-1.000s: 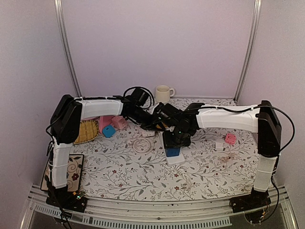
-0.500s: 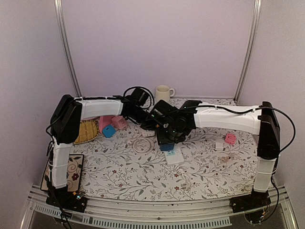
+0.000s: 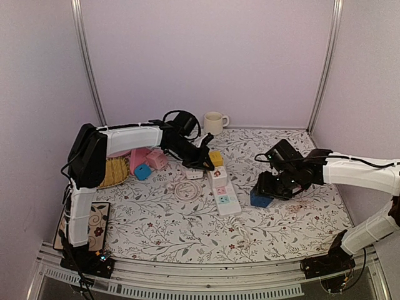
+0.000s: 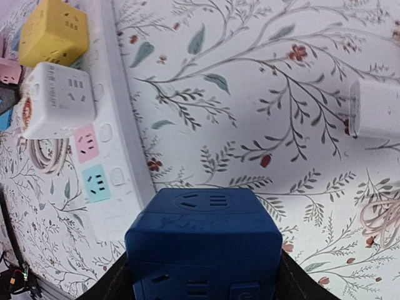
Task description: Pull the plug off the socket
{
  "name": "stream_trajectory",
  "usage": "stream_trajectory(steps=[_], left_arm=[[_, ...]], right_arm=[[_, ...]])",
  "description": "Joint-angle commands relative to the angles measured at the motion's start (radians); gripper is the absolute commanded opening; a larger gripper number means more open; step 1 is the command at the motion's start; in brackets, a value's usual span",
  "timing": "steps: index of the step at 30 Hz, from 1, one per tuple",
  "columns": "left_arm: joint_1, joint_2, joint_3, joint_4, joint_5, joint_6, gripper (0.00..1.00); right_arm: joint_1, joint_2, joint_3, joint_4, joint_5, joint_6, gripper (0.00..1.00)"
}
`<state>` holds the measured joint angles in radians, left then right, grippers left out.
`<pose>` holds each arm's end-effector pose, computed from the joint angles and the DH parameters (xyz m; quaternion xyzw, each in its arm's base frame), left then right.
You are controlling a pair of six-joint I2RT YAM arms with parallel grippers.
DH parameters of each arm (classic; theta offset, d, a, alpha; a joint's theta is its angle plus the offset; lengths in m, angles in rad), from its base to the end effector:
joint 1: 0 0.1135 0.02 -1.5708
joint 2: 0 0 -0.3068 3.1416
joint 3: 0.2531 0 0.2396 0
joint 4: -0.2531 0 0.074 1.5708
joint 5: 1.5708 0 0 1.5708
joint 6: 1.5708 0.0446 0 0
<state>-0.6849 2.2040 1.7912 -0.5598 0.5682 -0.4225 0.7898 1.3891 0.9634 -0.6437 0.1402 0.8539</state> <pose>0.3728 -0.3355 0.2305 0.2019 0.8986 -0.3766 0.0997 0.1856 0.1784 0.2705 0.0483 0.9653 0.1350 0.2182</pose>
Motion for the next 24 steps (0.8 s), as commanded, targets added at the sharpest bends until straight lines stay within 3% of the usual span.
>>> stream_trajectory(steps=[1,5,13,16,20,24], left_arm=[[-0.011,0.019,0.044,-0.058,-0.042,-0.064,0.00],[-0.014,-0.025,0.046,-0.043,-0.048,-0.114,0.00],[-0.046,-0.105,-0.005,0.024,-0.133,-0.222,0.00],[-0.061,-0.137,-0.041,0.049,-0.176,-0.265,0.00],[-0.070,-0.181,-0.097,0.083,-0.204,-0.300,0.00],[-0.072,-0.198,-0.111,0.087,-0.225,-0.302,0.00]], right_arm=[[-0.121,-0.118,-0.223,0.280,-0.281,0.019,0.16],[-0.190,-0.189,-0.356,0.435,-0.427,0.023,0.18],[-0.247,-0.247,-0.531,0.536,-0.577,0.022,0.26],[-0.269,-0.286,-0.587,0.540,-0.591,0.025,0.37],[-0.291,-0.361,-0.633,0.493,-0.569,0.058,0.64],[-0.291,-0.407,-0.600,0.388,-0.484,0.061,0.81]])
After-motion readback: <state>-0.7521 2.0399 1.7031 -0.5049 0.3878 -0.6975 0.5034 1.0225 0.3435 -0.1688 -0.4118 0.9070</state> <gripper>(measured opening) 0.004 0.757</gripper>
